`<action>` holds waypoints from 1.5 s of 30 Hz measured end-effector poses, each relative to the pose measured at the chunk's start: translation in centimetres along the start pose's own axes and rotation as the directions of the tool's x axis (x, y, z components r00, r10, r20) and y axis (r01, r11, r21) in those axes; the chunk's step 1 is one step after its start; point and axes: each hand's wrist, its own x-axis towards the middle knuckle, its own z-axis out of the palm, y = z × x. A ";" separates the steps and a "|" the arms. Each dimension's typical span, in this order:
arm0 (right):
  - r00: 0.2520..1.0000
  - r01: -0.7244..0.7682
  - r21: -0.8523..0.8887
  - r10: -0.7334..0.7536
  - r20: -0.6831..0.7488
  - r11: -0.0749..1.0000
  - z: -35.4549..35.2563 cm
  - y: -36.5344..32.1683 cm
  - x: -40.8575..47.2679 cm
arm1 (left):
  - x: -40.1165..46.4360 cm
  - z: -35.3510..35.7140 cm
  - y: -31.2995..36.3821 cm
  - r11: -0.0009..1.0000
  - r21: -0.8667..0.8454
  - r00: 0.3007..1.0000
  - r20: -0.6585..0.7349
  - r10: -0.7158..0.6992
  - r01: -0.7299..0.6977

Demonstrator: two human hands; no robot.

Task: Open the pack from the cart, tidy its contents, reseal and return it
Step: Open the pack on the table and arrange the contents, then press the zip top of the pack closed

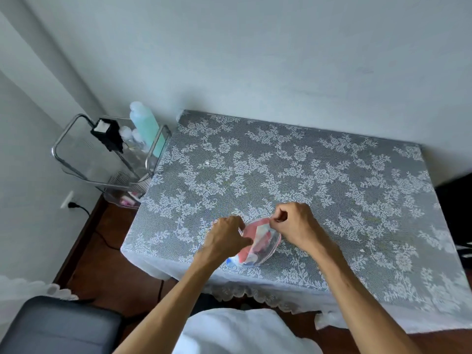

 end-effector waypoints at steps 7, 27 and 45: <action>0.997 -0.008 -0.073 0.014 0.082 0.997 -0.6 0.4 -0.1 | 0.1 -1.4 -0.3 0.995 0.042 0.979 -0.180 0.093 -0.086; 0.986 0.165 -0.244 -0.163 0.026 0.956 -2.0 0.6 0.4 | 0.4 -3.1 -0.6 0.970 -0.057 0.935 -0.284 0.211 -0.236; 0.958 0.117 0.070 -0.131 0.254 0.991 -2.7 2.3 -0.2 | 1.4 -5.7 -1.9 0.939 -0.335 0.994 -0.098 0.045 -0.076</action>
